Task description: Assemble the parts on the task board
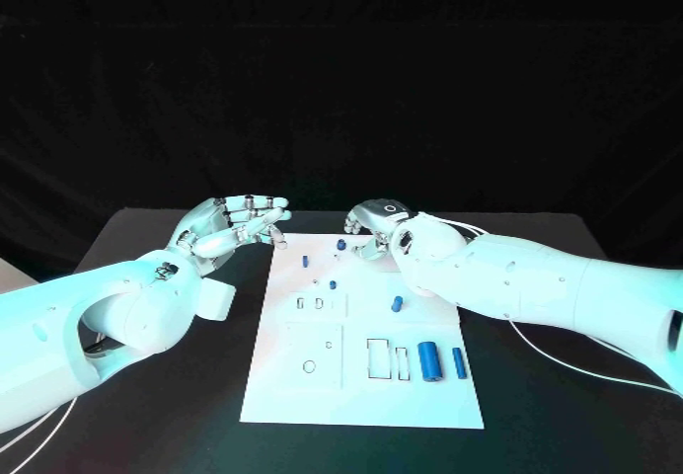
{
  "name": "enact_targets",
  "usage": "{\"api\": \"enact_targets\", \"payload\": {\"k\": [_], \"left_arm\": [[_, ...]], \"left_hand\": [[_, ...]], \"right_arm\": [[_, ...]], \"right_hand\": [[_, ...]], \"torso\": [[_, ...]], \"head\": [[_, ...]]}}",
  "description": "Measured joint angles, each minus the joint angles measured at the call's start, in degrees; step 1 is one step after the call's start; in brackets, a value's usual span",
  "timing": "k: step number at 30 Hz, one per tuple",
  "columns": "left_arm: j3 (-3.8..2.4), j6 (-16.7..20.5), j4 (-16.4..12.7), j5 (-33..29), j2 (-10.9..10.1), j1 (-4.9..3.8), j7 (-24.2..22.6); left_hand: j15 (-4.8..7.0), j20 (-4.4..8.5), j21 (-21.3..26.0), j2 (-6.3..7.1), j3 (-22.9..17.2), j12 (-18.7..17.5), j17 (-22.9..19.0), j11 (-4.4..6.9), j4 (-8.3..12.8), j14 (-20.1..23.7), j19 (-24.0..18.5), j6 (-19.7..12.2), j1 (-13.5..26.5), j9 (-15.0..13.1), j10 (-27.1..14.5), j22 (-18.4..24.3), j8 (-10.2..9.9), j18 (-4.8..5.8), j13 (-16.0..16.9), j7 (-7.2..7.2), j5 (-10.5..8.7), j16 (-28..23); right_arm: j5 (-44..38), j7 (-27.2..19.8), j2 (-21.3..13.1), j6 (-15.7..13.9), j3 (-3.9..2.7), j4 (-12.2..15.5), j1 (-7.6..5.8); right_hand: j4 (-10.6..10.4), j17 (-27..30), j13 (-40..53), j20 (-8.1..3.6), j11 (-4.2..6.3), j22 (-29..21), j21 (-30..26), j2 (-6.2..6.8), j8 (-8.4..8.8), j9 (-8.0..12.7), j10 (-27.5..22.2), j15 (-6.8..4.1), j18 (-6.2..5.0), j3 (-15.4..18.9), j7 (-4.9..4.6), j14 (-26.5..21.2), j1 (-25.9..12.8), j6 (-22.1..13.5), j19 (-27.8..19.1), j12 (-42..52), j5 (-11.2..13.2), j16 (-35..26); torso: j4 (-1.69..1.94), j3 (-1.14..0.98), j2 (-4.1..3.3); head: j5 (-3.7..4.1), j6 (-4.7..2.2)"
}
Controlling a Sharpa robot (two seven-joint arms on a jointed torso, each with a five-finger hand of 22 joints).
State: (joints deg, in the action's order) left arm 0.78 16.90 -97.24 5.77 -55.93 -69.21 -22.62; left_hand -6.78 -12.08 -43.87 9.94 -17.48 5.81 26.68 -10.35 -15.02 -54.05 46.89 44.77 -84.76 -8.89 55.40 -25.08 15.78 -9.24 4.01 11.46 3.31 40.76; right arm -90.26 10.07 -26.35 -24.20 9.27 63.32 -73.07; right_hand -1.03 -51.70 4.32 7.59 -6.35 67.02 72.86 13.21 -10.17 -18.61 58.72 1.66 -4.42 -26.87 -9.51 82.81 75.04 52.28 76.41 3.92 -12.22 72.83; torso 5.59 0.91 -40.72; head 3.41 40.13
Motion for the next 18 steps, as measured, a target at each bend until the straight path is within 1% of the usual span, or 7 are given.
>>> {"api": "enact_targets", "payload": {"k": [3,7,10,12,13,16,18], "left_arm": [[0.0,0.0,0.0,0.0,-0.2,0.0,0.0],[0.0,0.0,0.1,0.0,-0.4,-0.01,0.0],[0.0,0.0,0.2,0.0,-0.4,-0.02,0.0],[0.0,0.0,0.3,0.0,-0.4,-0.02,0.0],[0.0,0.0,0.4,0.0,-0.4,-0.02,0.0],[0.0,0.0,0.6,0.0,-0.4,-0.02,0.0],[0.0,0.0,0.7,0.0,-0.4,-0.03,0.0]], "left_hand": [[0.0,0.0,0.0,0.0,0.0,0.0,0.0,0.0,0.0,0.0,0.0,0.0,0.0,0.0,0.0,0.0,0.0,0.01,0.0,0.0,0.0,0.0],[0.13,-0.21,0.0,0.0,0.0,0.0,0.0,0.0,0.0,0.1,-0.2,0.0,0.0,0.0,0.0,0.0,0.0,0.0,0.0,0.0,0.0,0.0],[0.21,-0.21,0.0,0.0,0.0,0.0,0.0,0.0,0.0,0.2,-0.2,0.0,0.0,0.0,0.0,-0.1,0.0,0.01,0.0,0.0,0.0,0.0],[0.21,-0.21,0.0,0.0,0.0,0.0,0.0,0.0,0.0,0.2,-0.2,0.0,0.0,0.0,0.0,-0.1,0.0,0.01,0.0,0.0,0.0,0.0],[0.21,-0.21,0.0,0.0,0.0,0.0,0.0,0.0,0.0,0.2,-0.2,0.0,0.0,0.0,0.0,-0.1,0.0,0.01,0.0,0.0,0.0,0.0],[0.21,-0.21,0.0,0.0,0.0,0.0,0.0,0.0,0.0,0.2,-0.2,0.0,0.0,0.0,0.0,-0.1,0.0,0.01,0.0,0.0,0.0,0.0],[0.21,-0.21,0.0,0.0,0.0,0.0,0.0,0.0,0.0,0.2,-0.2,0.0,0.0,0.0,0.0,-0.1,0.0,0.01,0.0,0.0,0.0,0.0]], "right_arm": [[0.5,0.0,-3.9,-0.6,-0.35,3.8,-0.79],[2.6,0.0,-9.2,-1.2,-0.71,8.0,-1.99],[5.3,0.1,-12.3,-1.1,-0.84,10.4,-2.7],[7.2,0.1,-13.8,-0.8,-0.87,11.3,-3.04],[8.6,0.0,-14.6,-0.4,-0.91,11.7,-3.21],[11.8,0.0,-16.1,1.3,-0.94,11.7,-3.48],[13.3,0.0,-16.5,2.6,-0.94,11.4,-3.52]], "right_hand": [[-0.2,-1.2,0.5,-0.49,0.26,1.7,0.9,-0.08,0.09,0.0,2.9,-0.14,0.0,0.2,0.08,0.1,0.1,0.4,1.0,0.9,-0.2,0.5],[-1.2,-6.1,2.4,-1.22,1.43,7.2,5.3,-0.07,0.09,0.0,10.5,-1.35,0.0,-0.9,0.57,1.3,0.1,1.4,4.6,4.1,-0.2,3.5],[-1.3,-8.9,4.8,-2.17,1.81,7.9,7.2,1.23,0.66,0.0,15.6,-2.45,0.47,-1.1,0.83,1.1,0.0,1.4,5.9,7.5,-0.2,5.1],[-1.4,-10.5,10.6,-3.11,3.45,7.9,8.7,1.73,1.4,0.0,19.6,-3.15,1.37,1.5,1.76,1.2,0.1,0.5,6.9,14.1,-0.7,6.2],[-2.1,-12.5,23.2,-3.14,3.9,7.9,10.0,1.48,1.44,-0.2,19.3,-3.14,1.38,4.5,1.76,1.2,0.3,-0.3,7.3,25.6,-0.7,7.3],[-4.5,-17.2,55.7,-2.97,3.25,7.9,11.3,0.35,0.58,-1.2,18.8,-3.14,1.39,8.9,1.46,1.2,2.2,-1.2,7.5,57.1,-0.9,9.8],[-5.5,-20.2,65.5,-2.53,2.97,7.9,11.8,0.14,-0.28,-1.6,20.8,-2.66,2.26,10.0,1.32,1.2,2.4,-1.4,7.7,67.3,-0.9,11.1]], "torso": [[-0.17,0.0,0.0],[-0.46,-0.07,-0.01],[-0.65,-0.13,-0.05],[-0.73,-0.17,-0.08],[-0.76,-0.19,-0.08],[-0.78,-0.25,-0.11],[-0.78,-0.27,-0.13]], "head": [[0.01,-0.16],[0.03,-0.51],[-0.01,-0.7],[0.02,-0.83],[0.1,-0.88],[0.32,-0.93],[0.42,-0.96]]}}
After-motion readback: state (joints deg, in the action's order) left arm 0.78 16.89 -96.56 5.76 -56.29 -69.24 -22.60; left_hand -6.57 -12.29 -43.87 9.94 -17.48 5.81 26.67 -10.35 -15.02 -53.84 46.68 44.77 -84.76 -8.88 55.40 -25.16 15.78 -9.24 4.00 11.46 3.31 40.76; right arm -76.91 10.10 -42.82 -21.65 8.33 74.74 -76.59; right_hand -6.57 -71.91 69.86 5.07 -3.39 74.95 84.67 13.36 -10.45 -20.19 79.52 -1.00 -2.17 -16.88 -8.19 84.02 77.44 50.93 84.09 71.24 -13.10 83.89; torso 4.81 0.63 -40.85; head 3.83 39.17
